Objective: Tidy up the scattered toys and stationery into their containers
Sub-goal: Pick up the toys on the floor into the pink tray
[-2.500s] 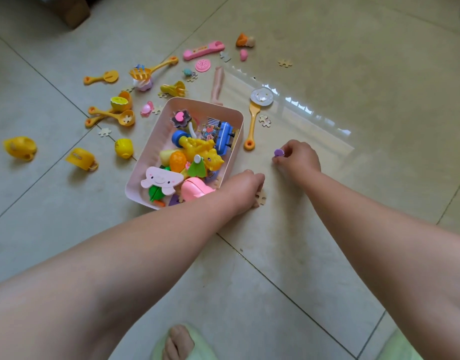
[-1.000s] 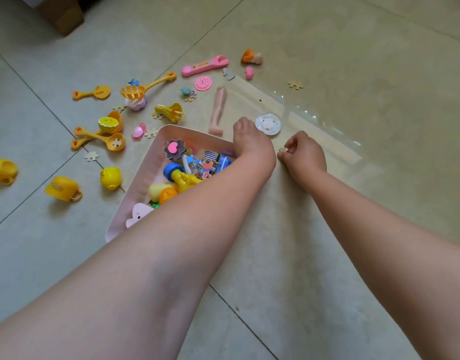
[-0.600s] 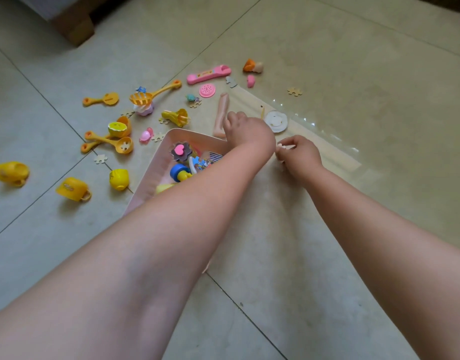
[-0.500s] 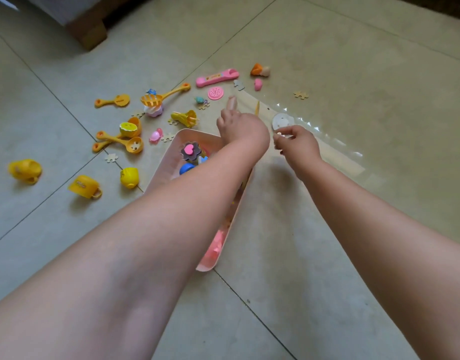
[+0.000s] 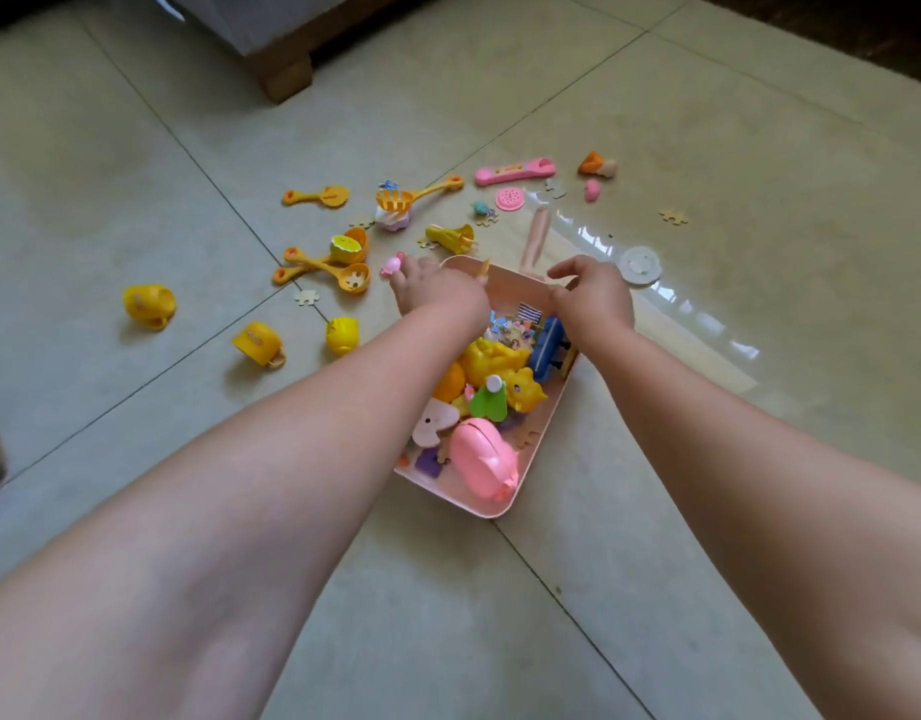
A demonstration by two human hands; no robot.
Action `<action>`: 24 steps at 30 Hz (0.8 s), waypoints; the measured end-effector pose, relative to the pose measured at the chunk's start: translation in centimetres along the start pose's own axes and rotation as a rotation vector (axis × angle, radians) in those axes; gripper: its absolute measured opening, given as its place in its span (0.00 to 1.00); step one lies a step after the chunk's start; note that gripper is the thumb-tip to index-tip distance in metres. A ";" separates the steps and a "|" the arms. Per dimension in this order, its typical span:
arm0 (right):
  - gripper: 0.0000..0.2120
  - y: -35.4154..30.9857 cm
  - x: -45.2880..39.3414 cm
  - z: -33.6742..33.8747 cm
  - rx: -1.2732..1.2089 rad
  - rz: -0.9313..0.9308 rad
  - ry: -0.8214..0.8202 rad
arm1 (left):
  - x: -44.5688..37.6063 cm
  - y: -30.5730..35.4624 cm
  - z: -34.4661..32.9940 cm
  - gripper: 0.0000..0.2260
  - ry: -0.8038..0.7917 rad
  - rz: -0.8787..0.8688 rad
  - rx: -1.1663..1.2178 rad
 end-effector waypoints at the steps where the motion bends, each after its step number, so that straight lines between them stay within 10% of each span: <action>1: 0.10 -0.3 -0.3 -0.5 0.074 -0.004 0.001 | -0.2 -0.5 -0.2 0.28 -0.003 -0.011 -0.013; 8: 0.15 -4.0 -1.3 -2.1 0.384 0.020 -0.052 | -1.1 -2.1 0.9 0.22 0.061 -0.113 -0.052; 24: 0.18 2.7 -6.2 4.8 0.100 -0.322 0.097 | -4.0 4.8 2.5 0.23 0.041 -0.327 0.035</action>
Point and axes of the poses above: each hand's wrist, its own x-axis away from the middle knuckle, its own z-axis out of the back of the hand, y = z × x, the point moved 2 cm from there along -x, towards the middle knuckle, and after that the axes turned 13 degrees about -y, right-handed, at the moved point
